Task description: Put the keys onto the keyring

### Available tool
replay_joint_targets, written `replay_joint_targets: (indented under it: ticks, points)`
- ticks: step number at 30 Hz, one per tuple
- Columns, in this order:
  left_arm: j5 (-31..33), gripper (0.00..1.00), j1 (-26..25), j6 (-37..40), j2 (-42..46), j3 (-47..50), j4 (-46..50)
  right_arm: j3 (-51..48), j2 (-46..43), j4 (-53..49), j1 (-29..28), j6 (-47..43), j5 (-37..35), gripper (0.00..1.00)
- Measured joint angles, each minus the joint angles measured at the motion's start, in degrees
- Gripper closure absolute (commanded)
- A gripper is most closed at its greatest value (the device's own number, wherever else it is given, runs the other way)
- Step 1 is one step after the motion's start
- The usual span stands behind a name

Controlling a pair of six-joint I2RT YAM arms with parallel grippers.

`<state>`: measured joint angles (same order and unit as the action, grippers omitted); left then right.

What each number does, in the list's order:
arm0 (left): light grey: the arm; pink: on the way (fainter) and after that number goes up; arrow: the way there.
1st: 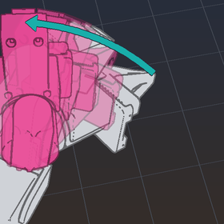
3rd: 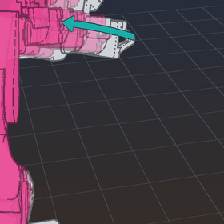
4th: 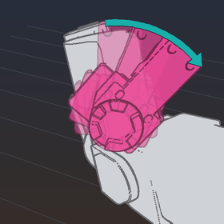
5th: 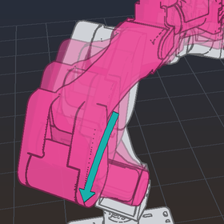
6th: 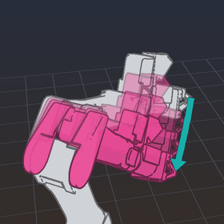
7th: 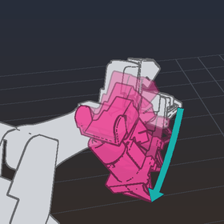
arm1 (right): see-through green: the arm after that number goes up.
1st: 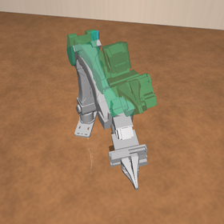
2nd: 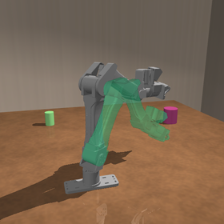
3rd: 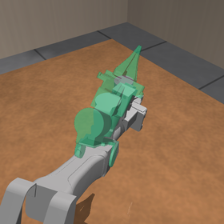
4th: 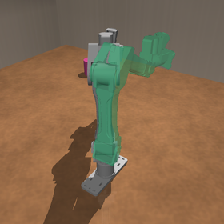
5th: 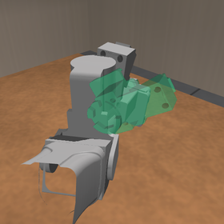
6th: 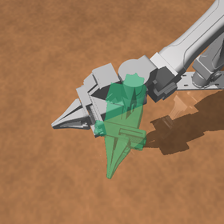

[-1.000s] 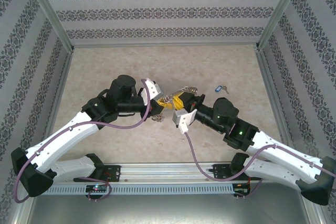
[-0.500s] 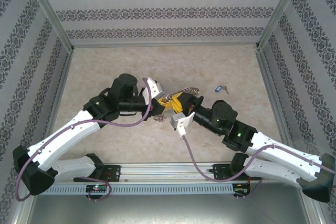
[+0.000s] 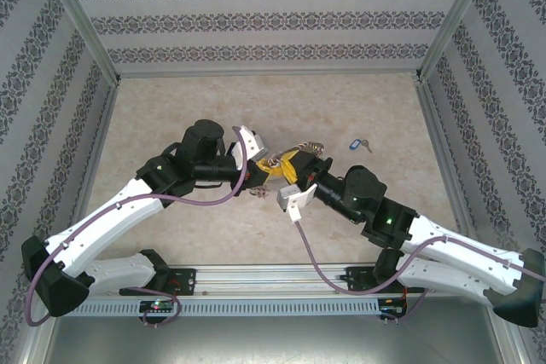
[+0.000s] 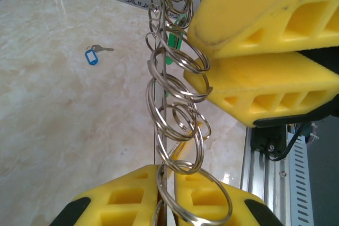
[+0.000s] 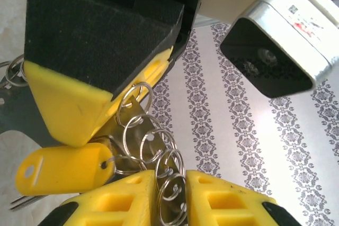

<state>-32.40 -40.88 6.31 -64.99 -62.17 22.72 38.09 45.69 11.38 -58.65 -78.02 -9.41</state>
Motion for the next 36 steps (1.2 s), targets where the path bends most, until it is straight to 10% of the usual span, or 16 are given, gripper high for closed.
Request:
replay_joint_targets:
  ticks: [36]
  points:
    - [-0.17,1.00,0.00,-1.25,0.11,0.17,-0.44,-0.22,0.96,1.29,-0.02,1.57,1.57,0.83]
